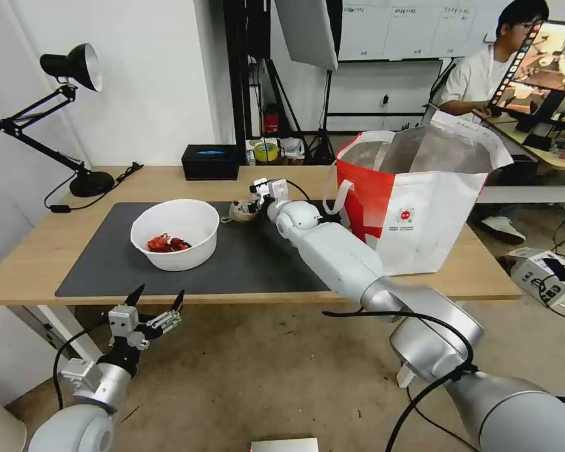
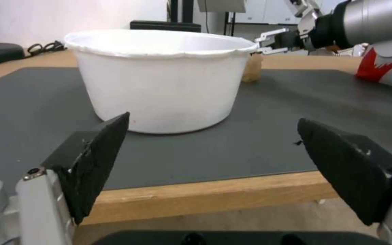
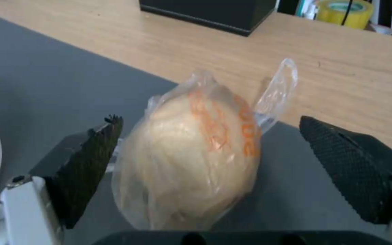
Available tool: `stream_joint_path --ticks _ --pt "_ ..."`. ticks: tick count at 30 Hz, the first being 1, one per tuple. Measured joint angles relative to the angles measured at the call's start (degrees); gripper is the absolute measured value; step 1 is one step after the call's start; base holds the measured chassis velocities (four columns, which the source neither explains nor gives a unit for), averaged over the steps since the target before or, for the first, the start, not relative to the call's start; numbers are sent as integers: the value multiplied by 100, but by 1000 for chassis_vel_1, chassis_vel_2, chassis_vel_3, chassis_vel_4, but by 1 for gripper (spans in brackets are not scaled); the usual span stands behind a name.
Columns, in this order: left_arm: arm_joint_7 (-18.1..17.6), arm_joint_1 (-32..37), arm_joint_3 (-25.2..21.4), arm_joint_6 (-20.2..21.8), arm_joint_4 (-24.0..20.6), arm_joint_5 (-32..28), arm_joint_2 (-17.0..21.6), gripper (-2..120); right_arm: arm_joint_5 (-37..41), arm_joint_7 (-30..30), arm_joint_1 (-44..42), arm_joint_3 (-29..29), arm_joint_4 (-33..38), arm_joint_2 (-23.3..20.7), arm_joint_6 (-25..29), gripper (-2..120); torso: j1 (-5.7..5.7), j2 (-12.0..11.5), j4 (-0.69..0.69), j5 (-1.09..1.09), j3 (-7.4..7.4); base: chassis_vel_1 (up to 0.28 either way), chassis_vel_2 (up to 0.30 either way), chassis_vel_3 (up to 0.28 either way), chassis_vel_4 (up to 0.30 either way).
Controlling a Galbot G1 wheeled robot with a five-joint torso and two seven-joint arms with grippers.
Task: Pick up the trash from the table and place it into the takeout bag.
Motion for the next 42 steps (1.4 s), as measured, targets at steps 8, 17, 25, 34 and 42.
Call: stream_joint_path --ticks 8,17,25,34,42 --pt "-2 49 -35 -2 -48 2 -19 100 -9 -26 12 -42 -21 -4 -25 100 0 0 0 0 0 0 0 0 0" --pt "-2 84 -45 -5 -72 19 -61 100 -2 -65 3 -49 -34 -10 -134 80 0 0 0 0 0 0 0 0 0" --pt "-5 75 -44 -9 -72 20 -60 100 19 -47 -37 -1 -11 -18 -227 52 0 0 0 0 0 0 0 0 0" --pt "-5 107 -55 -13 -84 27 -45 100 53 78 -215 132 289 -71 -248 16 0 0 1 0 0 0 0 0 0" --pt "-29 101 -63 -13 -97 16 -27 100 229 498 -659 107 2333 -1017 -252 0 0 0 0 1 0 0 0 0 0"
